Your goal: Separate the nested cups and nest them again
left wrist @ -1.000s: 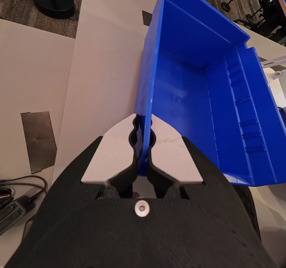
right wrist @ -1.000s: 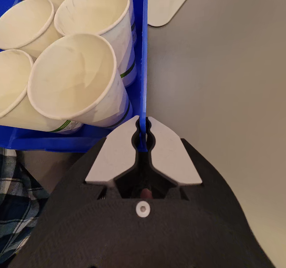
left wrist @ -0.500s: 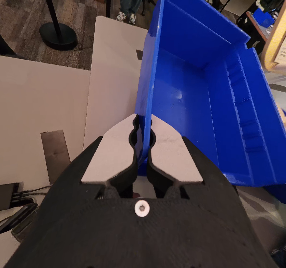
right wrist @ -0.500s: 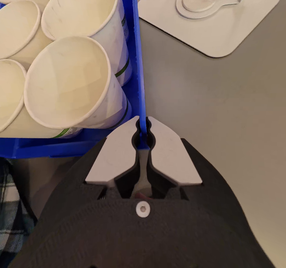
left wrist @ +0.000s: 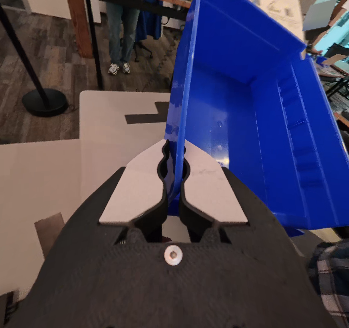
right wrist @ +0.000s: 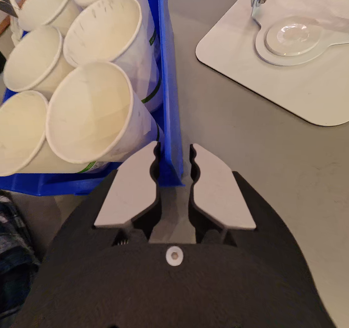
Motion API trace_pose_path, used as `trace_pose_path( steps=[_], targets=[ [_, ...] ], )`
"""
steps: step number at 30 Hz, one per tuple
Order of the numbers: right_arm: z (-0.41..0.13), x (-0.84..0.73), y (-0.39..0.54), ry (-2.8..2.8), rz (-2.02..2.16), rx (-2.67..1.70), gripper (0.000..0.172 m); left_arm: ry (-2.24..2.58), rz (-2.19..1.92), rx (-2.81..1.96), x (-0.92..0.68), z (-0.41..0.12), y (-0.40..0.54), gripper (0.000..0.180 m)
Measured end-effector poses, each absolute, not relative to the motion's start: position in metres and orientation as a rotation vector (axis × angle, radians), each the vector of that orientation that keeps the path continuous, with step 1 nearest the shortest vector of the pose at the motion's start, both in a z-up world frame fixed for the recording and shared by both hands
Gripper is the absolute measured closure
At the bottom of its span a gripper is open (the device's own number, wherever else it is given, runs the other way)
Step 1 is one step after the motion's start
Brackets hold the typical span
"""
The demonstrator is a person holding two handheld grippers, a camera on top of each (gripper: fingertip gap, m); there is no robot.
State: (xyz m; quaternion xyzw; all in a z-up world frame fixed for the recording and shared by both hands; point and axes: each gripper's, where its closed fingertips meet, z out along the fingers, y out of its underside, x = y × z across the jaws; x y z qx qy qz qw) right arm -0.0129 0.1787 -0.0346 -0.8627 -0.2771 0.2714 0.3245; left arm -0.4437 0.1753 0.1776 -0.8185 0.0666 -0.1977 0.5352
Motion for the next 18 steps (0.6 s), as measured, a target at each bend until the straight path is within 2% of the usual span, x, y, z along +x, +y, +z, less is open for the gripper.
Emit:
trace_pose_path(
  steps=[5, 13, 18],
  targets=[
    [0.006, 0.022, 0.179, -0.611, 0.723, -2.192, 0.123, 0.286, -0.534, -1.908, -0.379, 0.2, 0.176, 0.172],
    [0.087, 0.054, 0.15, -0.482, 0.886, -2.028, 0.126, 0.503, -0.53, -1.895, -0.246, 0.185, 0.192, 0.172],
    [0.108, 0.071, 0.128, -0.323, 1.014, -1.978, 0.121, 0.598, -0.529, -1.887, -0.166, 0.161, 0.199, 0.172]
  ],
)
